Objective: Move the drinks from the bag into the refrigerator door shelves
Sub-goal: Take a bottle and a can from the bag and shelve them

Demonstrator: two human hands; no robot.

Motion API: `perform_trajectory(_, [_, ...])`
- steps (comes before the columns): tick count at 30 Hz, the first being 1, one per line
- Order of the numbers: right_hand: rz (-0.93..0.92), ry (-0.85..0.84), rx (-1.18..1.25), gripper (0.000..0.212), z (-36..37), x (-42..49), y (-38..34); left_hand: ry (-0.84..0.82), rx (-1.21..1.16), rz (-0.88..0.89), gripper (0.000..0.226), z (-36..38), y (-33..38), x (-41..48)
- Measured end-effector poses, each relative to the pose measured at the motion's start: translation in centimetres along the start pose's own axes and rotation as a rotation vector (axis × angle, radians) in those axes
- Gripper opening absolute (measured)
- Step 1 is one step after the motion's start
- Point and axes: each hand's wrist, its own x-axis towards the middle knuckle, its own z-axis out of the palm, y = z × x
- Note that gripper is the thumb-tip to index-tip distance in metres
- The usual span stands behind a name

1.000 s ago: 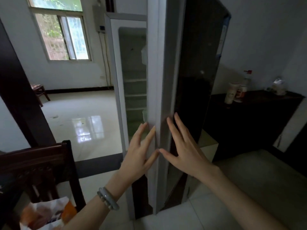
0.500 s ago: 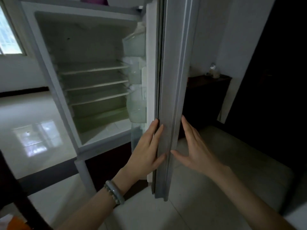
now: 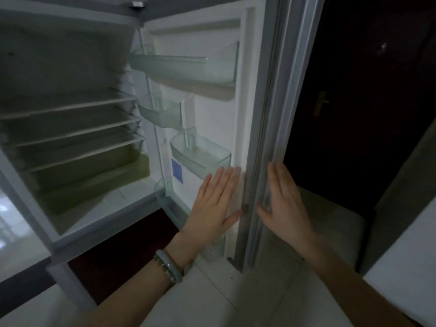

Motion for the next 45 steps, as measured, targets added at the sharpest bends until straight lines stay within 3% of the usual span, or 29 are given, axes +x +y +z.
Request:
perform_trajectory(3, [-0.092,0.017,-0.062,0.082,1.0,1.6,-1.1,0.056,0.059,-0.054,0.074,0.8,-2.9,0.4])
perform_trajectory(7, [-0.193,-0.007,-0.13,0.081,3.4,4.7,-2.6,-0.01,0.121,-0.116,0.079,2.1,-7.8,1.4])
perform_trajectory(13, [-0.158,-0.006,-0.304,0.079,6.6,8.2,-1.6,-0.122,0.145,-0.078,0.079,4.5,-12.4,3.8])
perform_trajectory(20, [-0.069,0.034,-0.362,0.086,7.4,10.1,1.9,-0.084,0.039,0.055,0.075,7.2,-13.0,7.1])
perform_trajectory(31, [0.046,0.008,-0.365,0.084,8.1,13.8,7.2,-0.103,0.072,0.052,0.083,11.6,-11.8,11.5])
perform_trajectory(45, [0.007,-0.042,-0.283,0.083,9.0,18.7,14.6,-0.175,0.231,-0.039,0.094,17.0,-11.0,16.3])
